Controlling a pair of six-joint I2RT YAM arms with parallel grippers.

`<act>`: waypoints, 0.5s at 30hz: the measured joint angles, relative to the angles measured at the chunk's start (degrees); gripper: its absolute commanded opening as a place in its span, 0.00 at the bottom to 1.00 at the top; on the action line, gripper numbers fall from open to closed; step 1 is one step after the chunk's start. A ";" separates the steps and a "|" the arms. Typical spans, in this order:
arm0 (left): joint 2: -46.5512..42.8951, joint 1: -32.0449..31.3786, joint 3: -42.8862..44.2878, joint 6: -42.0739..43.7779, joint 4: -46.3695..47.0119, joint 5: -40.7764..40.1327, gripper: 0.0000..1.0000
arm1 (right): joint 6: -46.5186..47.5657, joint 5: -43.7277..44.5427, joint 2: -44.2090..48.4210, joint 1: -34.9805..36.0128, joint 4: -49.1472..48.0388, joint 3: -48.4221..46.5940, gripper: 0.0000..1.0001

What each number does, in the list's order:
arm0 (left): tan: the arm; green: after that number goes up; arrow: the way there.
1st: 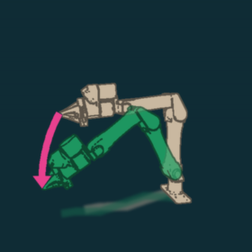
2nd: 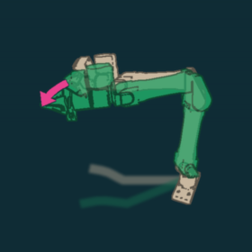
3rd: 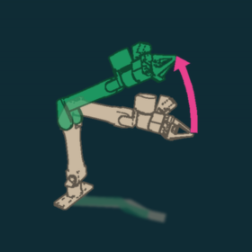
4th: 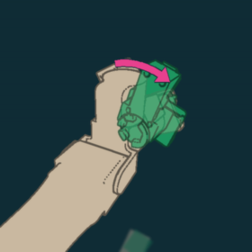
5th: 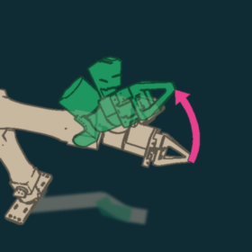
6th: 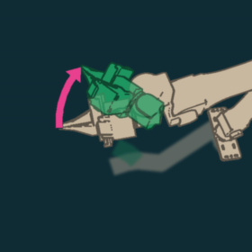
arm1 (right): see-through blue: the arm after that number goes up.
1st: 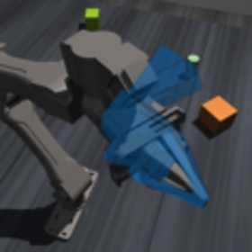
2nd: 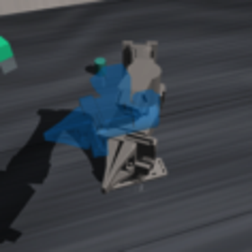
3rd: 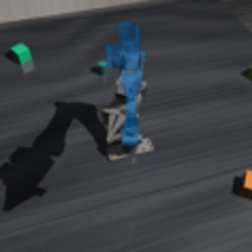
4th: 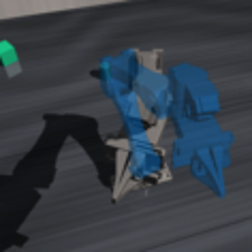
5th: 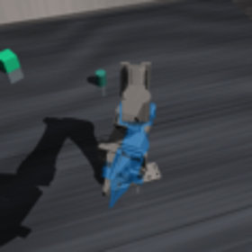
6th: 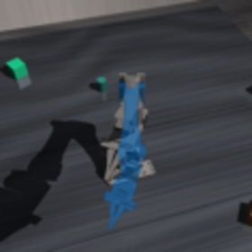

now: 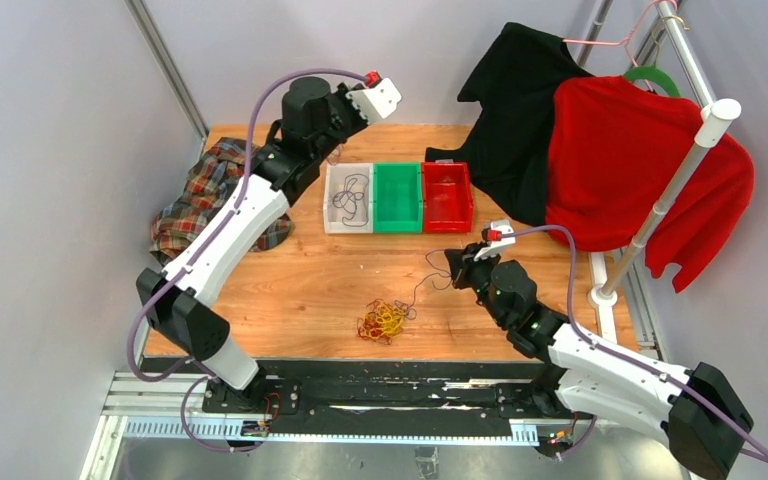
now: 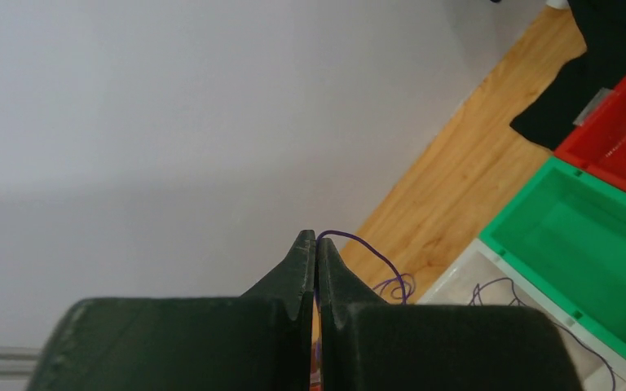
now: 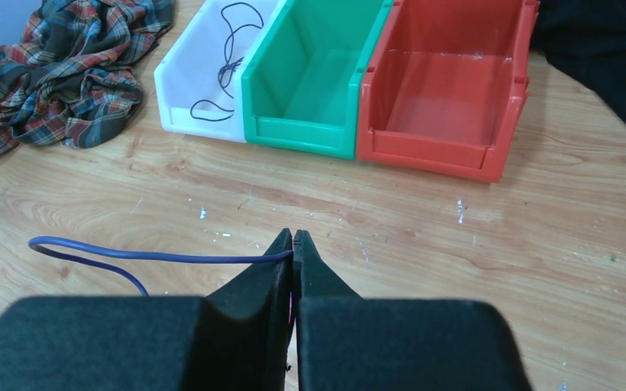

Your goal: Untangle the cables

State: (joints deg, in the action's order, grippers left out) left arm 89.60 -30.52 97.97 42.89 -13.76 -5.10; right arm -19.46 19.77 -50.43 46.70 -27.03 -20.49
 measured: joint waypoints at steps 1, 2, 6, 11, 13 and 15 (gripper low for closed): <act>0.61 0.09 -0.31 -0.17 0.04 0.02 0.00 | 0.00 0.00 0.17 -0.13 0.31 0.00 0.01; 1.27 0.17 -0.63 -0.42 0.07 0.07 0.01 | 0.02 0.00 0.42 -0.24 0.70 0.00 0.01; 3.10 0.83 -2.99 -1.11 0.55 0.20 0.00 | 0.04 -0.02 0.90 -0.63 1.92 0.00 0.01; 3.23 1.11 -8.22 -1.33 1.92 0.44 0.00 | 0.02 -0.15 1.09 -1.57 2.21 0.00 0.01; 3.23 1.11 -10.23 -1.33 2.14 0.50 0.00 | 0.02 -0.24 1.11 -1.84 2.27 0.00 0.01; 3.32 1.11 -11.69 -1.33 2.16 0.50 0.00 | 0.02 -0.31 1.11 -1.86 2.32 0.00 0.01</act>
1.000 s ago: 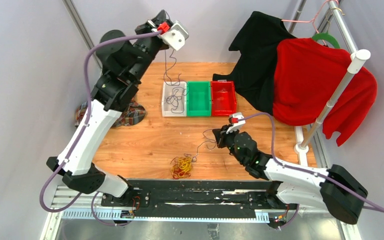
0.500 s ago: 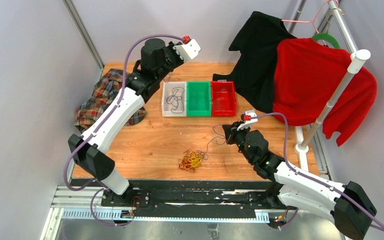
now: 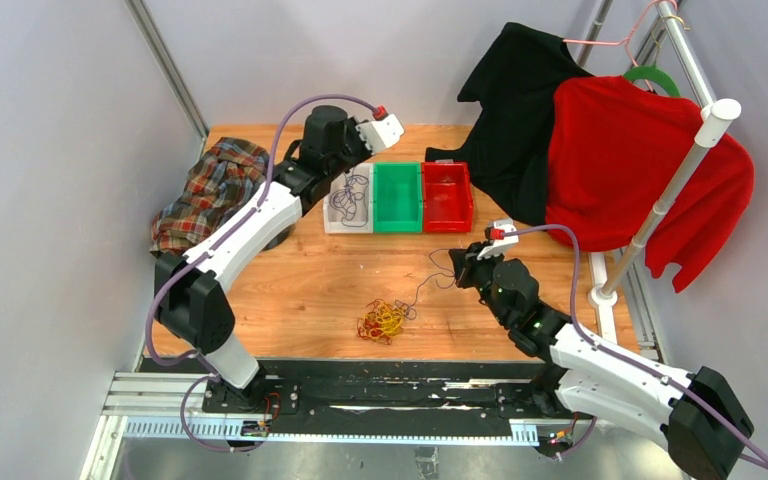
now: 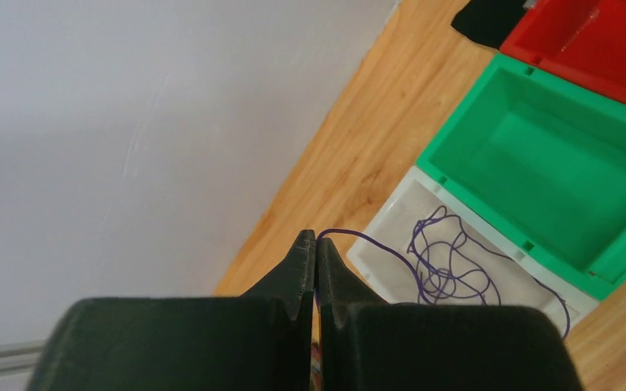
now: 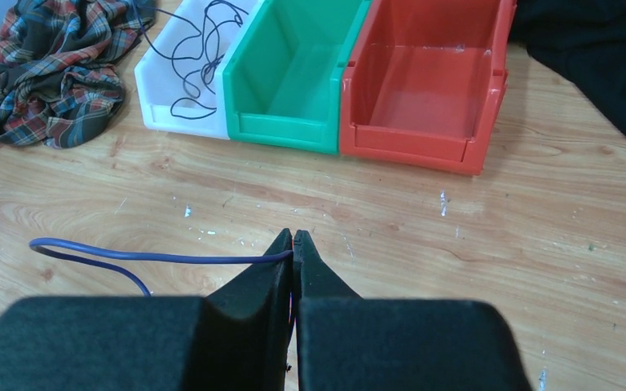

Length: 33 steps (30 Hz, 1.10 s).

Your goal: Untangle the cables

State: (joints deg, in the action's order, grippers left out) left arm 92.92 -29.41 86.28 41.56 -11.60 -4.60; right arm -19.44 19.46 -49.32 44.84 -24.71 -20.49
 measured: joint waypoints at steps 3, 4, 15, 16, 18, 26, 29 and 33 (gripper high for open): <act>0.37 0.04 -1.18 -0.07 0.42 0.00 0.00 | 0.00 -0.33 -0.07 -0.17 0.24 0.00 0.01; 0.61 0.09 -1.49 -0.15 0.74 0.04 0.00 | 0.00 -0.42 -0.09 -0.26 0.33 0.00 0.01; 11.67 3.69 -2.08 -5.20 1.31 2.27 0.00 | 0.00 -1.46 -0.09 -0.57 2.01 -0.46 0.01; 12.44 3.91 -2.58 -5.49 1.62 2.38 0.00 | 0.00 -1.49 -0.11 -0.72 2.16 -0.61 0.00; 13.64 4.22 -4.00 -5.84 2.40 2.58 0.00 | 0.00 -1.53 -0.22 -1.11 2.40 -0.90 0.01; 18.64 4.28 -5.22 -5.92 5.05 2.56 0.22 | 0.02 -2.54 -1.22 -1.60 2.82 -2.14 0.01; 19.78 4.50 -3.61 -6.05 3.39 2.82 0.54 | 0.09 -2.99 -1.22 -1.90 2.80 -2.60 0.01; 19.78 5.31 1.84 -6.05 -1.60 4.98 0.97 | 0.37 -3.65 -1.27 -1.90 3.10 -3.26 0.01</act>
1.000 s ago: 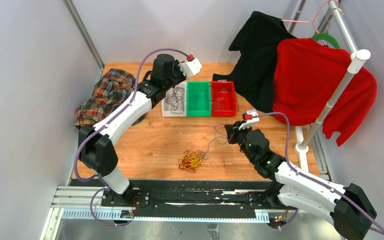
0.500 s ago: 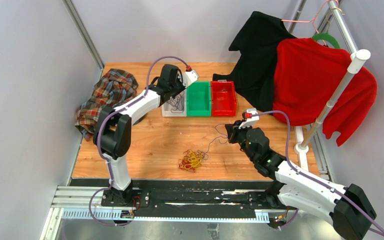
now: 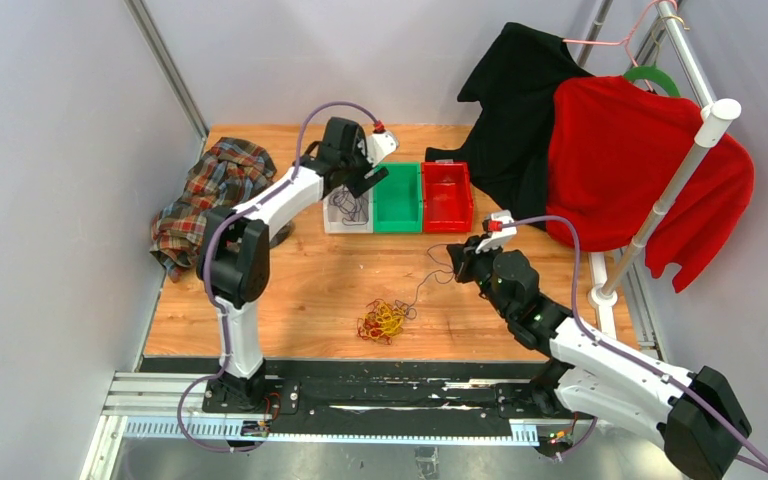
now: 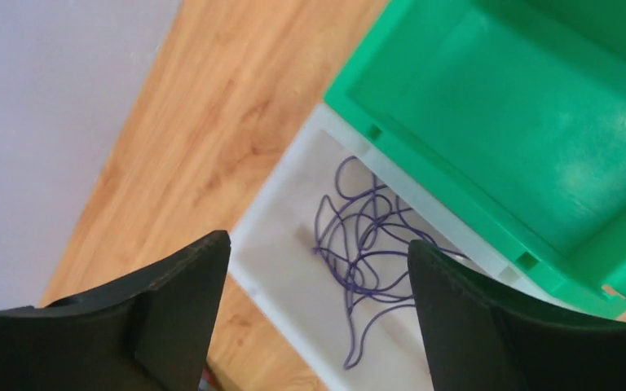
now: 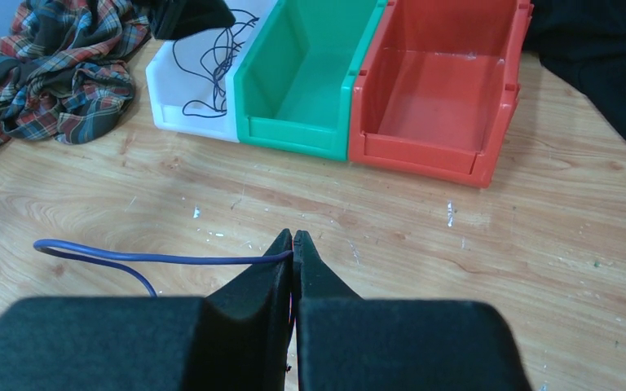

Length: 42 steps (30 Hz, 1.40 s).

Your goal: Untangle the cables

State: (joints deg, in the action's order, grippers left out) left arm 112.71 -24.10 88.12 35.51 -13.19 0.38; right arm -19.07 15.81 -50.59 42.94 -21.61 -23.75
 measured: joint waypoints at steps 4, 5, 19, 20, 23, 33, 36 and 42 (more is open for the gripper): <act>-1.68 1.01 5.64 -0.42 -6.49 3.56 0.98 | 0.39 -0.87 -0.28 -0.15 0.13 -0.76 0.01; -2.62 1.18 6.43 -0.37 -8.33 4.57 0.98 | 0.44 -1.16 -0.46 -0.22 0.13 -0.98 0.01; -23.58 -7.13 4.72 -13.42 -29.03 35.52 0.98 | 0.35 -5.81 -6.78 -0.26 -0.17 -5.81 0.01; -24.04 -8.59 4.37 -14.16 -29.44 36.96 0.98 | 0.26 -6.34 -7.23 -0.26 -0.42 -6.05 0.01; -24.06 -11.47 3.85 -15.80 -30.36 41.33 1.00 | -0.26 -7.80 -8.41 -0.26 -0.81 -6.86 0.01; -21.22 -12.44 1.60 -14.01 -30.95 46.58 0.70 | -1.42 -11.04 -10.49 -0.26 -2.14 -7.93 0.01; -20.20 -13.27 1.33 -13.64 -31.19 46.97 0.47 | -1.75 -11.69 -11.08 -0.26 -2.45 -8.15 0.01; -16.96 -13.92 1.90 -14.62 -30.88 44.09 0.02 | -2.40 -12.92 -11.87 -0.26 -3.19 -8.57 0.05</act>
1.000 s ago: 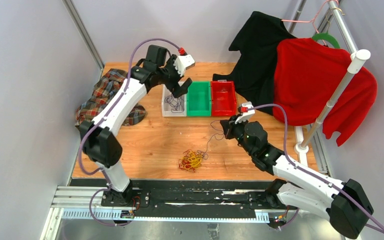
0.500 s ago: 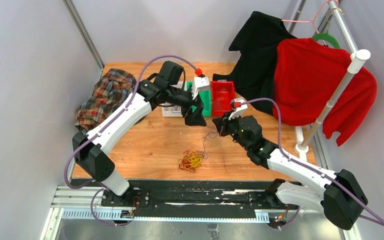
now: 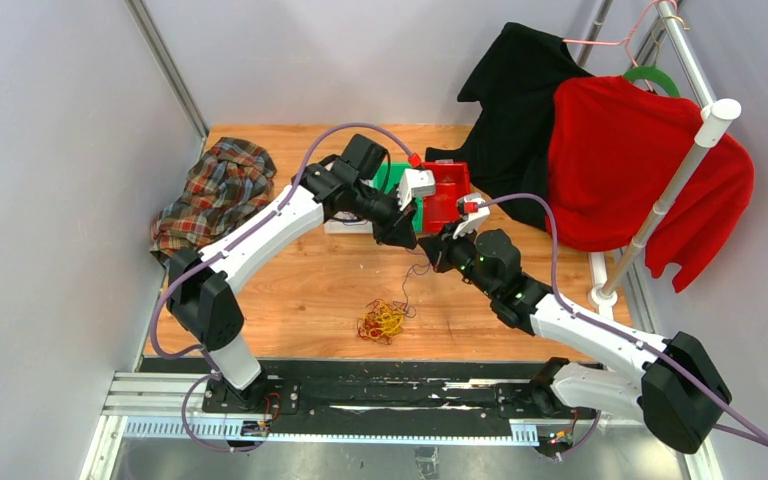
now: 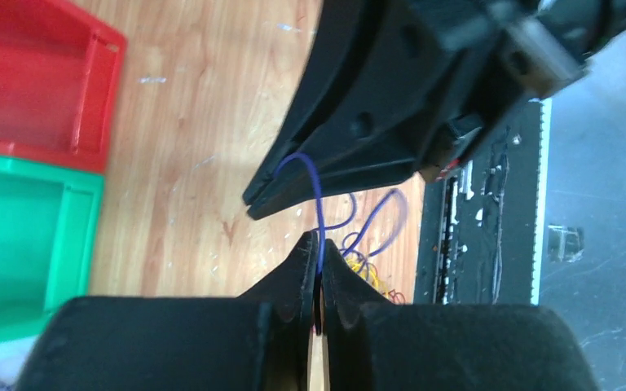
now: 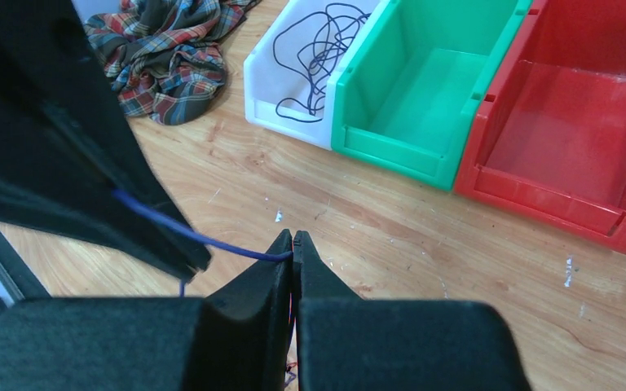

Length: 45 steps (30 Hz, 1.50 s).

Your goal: Untangle the cables

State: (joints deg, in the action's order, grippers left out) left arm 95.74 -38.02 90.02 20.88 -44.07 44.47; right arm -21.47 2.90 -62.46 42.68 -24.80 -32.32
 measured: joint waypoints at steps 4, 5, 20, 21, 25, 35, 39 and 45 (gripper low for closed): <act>0.13 0.00 0.28 -1.42 0.37 -3.74 0.01 | -0.52 -0.39 0.02 0.00 -0.46 0.00 0.33; 0.11 0.00 0.68 -1.64 0.37 -4.74 0.01 | -0.76 -0.35 0.11 0.00 -0.33 0.00 0.39; -6.36 0.00 9.75 -1.40 -3.45 -18.60 0.01 | 0.11 1.64 7.21 4.98 -1.79 4.68 0.65; -6.47 0.00 10.38 -1.40 -3.74 -18.84 0.01 | 0.55 1.60 5.53 6.45 -2.56 4.61 0.65; -7.17 0.00 12.39 -1.44 -5.68 -19.54 0.01 | 1.81 1.42 -2.51 9.84 -5.07 3.10 0.65; -10.08 0.00 21.79 -1.60 -10.03 -21.51 0.00 | 0.79 1.60 -20.26 10.60 -15.32 -1.97 0.60; -11.06 0.00 30.47 -1.40 -10.49 -23.32 0.01 | -1.16 1.36 -26.18 10.60 -18.27 -1.97 0.60; -11.34 0.00 45.42 0.57 -10.36 -26.58 0.00 | -3.21 0.74 -32.61 11.19 -21.31 -1.97 0.61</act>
State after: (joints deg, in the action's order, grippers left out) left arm 84.40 -38.02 135.44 21.45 -54.43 17.89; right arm -24.69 3.64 -95.07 53.87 -46.11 -34.28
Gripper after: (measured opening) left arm 0.017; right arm 0.602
